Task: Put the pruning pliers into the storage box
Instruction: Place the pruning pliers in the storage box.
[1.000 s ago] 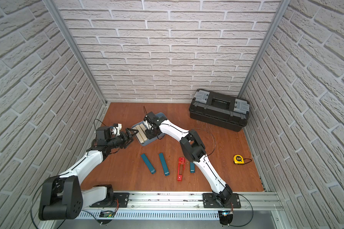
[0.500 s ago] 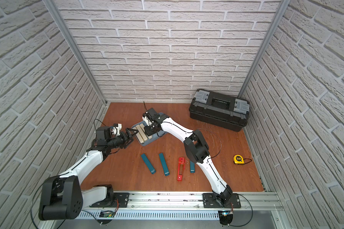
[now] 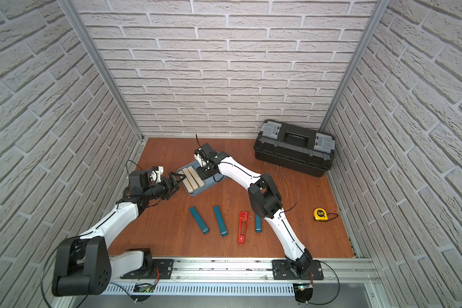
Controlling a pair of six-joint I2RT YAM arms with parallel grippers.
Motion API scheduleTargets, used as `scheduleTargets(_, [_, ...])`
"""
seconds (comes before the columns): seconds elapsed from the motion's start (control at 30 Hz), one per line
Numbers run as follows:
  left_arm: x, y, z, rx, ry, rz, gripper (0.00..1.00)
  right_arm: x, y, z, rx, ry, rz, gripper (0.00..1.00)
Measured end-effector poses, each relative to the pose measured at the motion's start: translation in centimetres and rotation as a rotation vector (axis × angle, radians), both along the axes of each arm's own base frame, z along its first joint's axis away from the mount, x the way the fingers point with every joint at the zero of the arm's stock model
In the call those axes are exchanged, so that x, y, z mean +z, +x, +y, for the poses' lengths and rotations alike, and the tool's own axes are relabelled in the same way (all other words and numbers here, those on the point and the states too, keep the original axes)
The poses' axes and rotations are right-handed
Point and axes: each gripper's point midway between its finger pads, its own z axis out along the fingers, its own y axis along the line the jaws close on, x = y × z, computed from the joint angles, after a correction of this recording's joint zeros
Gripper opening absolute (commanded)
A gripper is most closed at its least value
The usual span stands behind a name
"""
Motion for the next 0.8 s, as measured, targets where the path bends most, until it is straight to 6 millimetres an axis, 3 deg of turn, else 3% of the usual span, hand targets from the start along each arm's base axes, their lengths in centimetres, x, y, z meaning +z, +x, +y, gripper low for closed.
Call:
scheduleTargets(0.4, [0.0,0.0,0.0,0.0,0.0,0.0,0.98,-4.5,0.6,-0.5,-0.014,-0.042,0.051,0.2])
scheduleTargets(0.8, [0.0,0.0,0.0,0.0,0.0,0.0,0.98,-5.3,0.1,0.5,-0.001,0.001,0.094,0.2])
